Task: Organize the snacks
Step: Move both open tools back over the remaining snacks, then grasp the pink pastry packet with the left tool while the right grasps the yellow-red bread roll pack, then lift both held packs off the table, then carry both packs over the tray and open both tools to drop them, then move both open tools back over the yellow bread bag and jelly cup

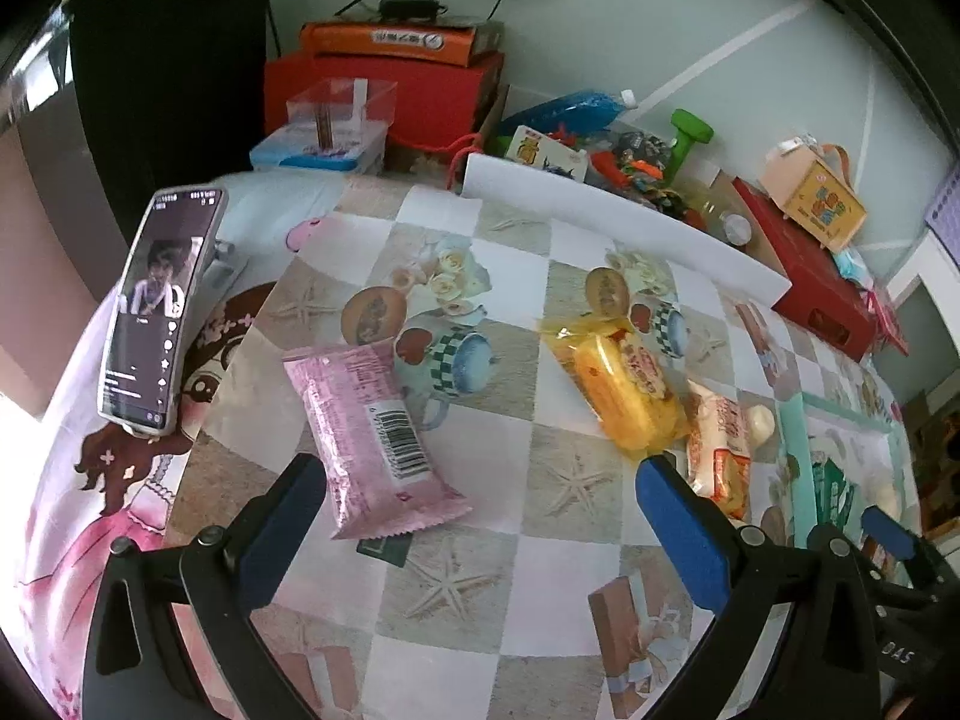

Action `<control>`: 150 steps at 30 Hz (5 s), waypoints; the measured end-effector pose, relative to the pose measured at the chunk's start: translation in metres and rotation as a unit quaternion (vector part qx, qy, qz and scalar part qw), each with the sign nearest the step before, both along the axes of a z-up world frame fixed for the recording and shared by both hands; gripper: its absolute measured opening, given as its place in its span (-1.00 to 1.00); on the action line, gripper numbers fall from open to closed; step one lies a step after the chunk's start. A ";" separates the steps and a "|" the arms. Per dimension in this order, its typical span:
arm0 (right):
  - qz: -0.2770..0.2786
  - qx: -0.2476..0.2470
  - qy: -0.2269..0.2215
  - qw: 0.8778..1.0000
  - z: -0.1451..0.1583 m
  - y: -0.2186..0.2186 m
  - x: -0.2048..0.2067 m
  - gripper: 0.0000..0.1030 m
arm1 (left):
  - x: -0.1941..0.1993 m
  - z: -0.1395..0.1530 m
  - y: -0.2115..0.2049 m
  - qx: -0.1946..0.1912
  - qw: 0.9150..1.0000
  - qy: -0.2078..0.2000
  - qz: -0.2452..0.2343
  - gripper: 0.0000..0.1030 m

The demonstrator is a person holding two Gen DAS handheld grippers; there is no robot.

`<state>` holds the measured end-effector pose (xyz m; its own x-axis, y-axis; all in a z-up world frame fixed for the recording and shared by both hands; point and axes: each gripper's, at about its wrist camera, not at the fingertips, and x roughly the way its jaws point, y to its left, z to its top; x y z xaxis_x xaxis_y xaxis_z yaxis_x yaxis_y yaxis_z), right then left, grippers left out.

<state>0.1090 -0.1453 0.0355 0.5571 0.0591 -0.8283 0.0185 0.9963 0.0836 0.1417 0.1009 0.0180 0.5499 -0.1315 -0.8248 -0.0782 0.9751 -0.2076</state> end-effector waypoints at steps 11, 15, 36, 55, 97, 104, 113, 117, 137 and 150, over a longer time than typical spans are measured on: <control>-0.004 0.031 0.015 0.999 -0.009 0.011 0.036 0.86 | 0.018 -0.024 0.024 -0.062 0.998 0.028 0.011 0.98; -0.007 0.038 0.034 0.999 -0.020 0.013 0.054 0.69 | 0.024 -0.033 0.032 -0.067 0.997 0.035 0.022 0.87; 0.006 -0.004 0.090 0.996 -0.070 0.039 0.082 0.10 | 0.031 -0.057 0.043 -0.049 0.997 0.056 0.036 -0.17; -0.001 0.026 0.031 0.999 -0.015 0.022 0.037 -0.21 | 0.011 -0.009 0.012 -0.043 0.999 0.010 -0.007 -0.21; -0.222 0.053 0.000 0.974 0.005 -0.203 -0.029 -0.21 | 0.011 0.046 -0.259 -0.053 0.956 -0.014 -0.288 -0.21; -0.222 0.068 0.003 0.973 -0.007 -0.215 -0.023 -0.21 | 0.026 0.028 -0.310 -0.039 0.949 0.014 -0.313 -0.21; -0.213 0.074 0.004 0.974 -0.016 -0.219 -0.013 -0.20 | 0.041 0.009 -0.333 -0.035 0.949 0.035 -0.311 -0.20; -0.210 0.070 0.005 0.975 -0.016 -0.217 -0.012 -0.20 | 0.044 0.010 -0.330 -0.045 0.951 0.035 -0.303 -0.07; -0.216 0.053 0.003 0.975 -0.003 -0.214 -0.017 0.33 | 0.042 0.035 -0.280 -0.014 0.973 0.005 -0.231 0.64; -0.224 0.044 0.010 0.974 -0.005 -0.217 -0.019 0.97 | 0.041 0.020 -0.255 0.009 0.983 0.001 -0.184 0.95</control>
